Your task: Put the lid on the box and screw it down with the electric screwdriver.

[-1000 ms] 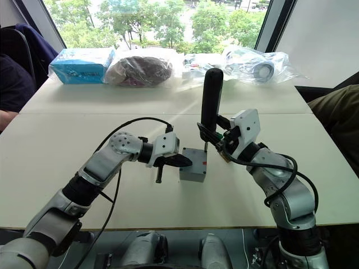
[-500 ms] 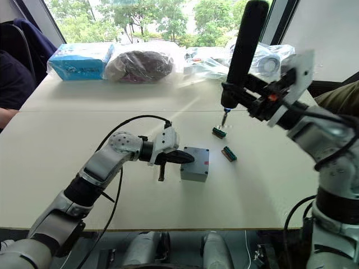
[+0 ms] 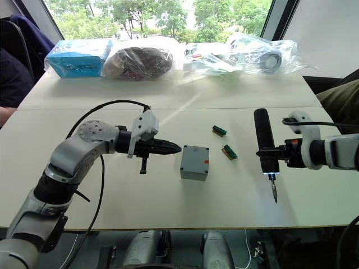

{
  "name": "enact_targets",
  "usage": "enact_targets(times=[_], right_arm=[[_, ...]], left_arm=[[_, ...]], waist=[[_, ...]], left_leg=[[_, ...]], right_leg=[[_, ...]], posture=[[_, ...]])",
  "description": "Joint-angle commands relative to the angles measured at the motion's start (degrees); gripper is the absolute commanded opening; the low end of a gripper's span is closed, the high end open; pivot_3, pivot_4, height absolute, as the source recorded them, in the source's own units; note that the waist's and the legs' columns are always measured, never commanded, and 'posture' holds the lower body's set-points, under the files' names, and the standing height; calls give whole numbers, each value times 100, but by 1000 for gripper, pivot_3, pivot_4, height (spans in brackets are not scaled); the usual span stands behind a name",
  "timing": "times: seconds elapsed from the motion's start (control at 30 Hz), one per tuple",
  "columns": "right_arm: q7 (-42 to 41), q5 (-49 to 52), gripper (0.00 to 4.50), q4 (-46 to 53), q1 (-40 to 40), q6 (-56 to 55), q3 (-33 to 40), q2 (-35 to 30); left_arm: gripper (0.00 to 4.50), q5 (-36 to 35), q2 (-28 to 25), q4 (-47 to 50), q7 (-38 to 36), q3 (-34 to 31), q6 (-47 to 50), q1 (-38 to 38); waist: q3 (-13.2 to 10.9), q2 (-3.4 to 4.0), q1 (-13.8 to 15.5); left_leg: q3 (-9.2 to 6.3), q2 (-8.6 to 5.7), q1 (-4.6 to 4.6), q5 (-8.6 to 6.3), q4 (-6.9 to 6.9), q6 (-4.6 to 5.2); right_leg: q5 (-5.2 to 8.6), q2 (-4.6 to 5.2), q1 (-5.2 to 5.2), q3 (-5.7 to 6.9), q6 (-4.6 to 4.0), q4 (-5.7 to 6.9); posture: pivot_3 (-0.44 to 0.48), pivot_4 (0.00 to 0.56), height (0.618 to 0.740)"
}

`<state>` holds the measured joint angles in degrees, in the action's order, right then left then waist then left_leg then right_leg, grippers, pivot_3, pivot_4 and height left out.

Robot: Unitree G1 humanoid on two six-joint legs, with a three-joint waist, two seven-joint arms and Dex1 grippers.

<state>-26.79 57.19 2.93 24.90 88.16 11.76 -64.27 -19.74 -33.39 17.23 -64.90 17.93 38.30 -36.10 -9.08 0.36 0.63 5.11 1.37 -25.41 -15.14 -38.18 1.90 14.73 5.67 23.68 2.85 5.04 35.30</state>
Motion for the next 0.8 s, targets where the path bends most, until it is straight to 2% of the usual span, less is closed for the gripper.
enact_targets(times=[0.03, 0.47, 0.53, 0.6, 0.63, 0.7, 0.73, 0.8], right_arm=[[-113, -459, 1939, -418, 247, -44, -139, -91], [-929, -1394, 1939, -1271, 672, -75, -1062, -225], [-991, -1590, 2842, -1415, 789, -233, -1168, -174], [-1039, -1733, 3236, -1542, 897, -338, -1208, -129], [-1054, -1795, 3729, -1624, 979, -355, -1203, -94], [-1108, -1898, 4299, -1688, 1081, -430, -1213, -87], [-1157, -1927, 4469, -1677, 1107, -455, -1206, -108], [-1341, -1992, 4469, -1539, 1160, -657, -1133, -291]], left_arm=[[0, 255, -131, 258, -26, 266, -300, 37], [0, -234, 112, 416, 334, -44, 22, 180], [0, -212, 102, 333, 447, -110, 52, 172], [0, -214, 60, 288, 480, -148, 51, 173], [0, -249, 30, 270, 475, -191, 64, 184], [0, -364, -57, 255, 439, -325, 129, 227], [0, -414, -98, 260, 430, -385, 162, 248], [0, -658, -229, 275, 447, -707, 387, 324]], waist=[[0, 0, 8], [-2, 0, 4], [-2, 0, 4], [-2, 0, 9], [-2, 0, 9], [-2, 0, 8], [-2, -1, 8], [-2, 0, 3]], left_leg=[[1, -1, 0, 0, 0, 0], [1, 6, 1, 3, -5, -3], [1, 6, 2, 4, -6, -5], [1, 5, 3, 4, -7, -6], [0, 5, 3, 5, -7, -7], [1, 5, 3, 6, -8, -8], [0, 5, 2, 6, -8, -9], [-1, 6, 3, 8, -8, -11]], right_leg=[[-1, -1, 0, -1, 1, 0], [-19, -13, 1, -2, 43, 8], [-19, -14, 0, -2, 44, 10], [-19, -14, 0, -2, 45, 11], [-19, -14, -1, -2, 45, 12], [-19, -14, -1, -2, 46, 12], [-20, -15, 0, -2, 47, 12], [-19, -15, 0, -1, 50, 15]], posture=[[0, 150, 740], [0, 150, 740], [0, 150, 740], [0, 150, 740], [0, 150, 740], [0, 150, 740], [0, 150, 740], [0, 150, 740]])
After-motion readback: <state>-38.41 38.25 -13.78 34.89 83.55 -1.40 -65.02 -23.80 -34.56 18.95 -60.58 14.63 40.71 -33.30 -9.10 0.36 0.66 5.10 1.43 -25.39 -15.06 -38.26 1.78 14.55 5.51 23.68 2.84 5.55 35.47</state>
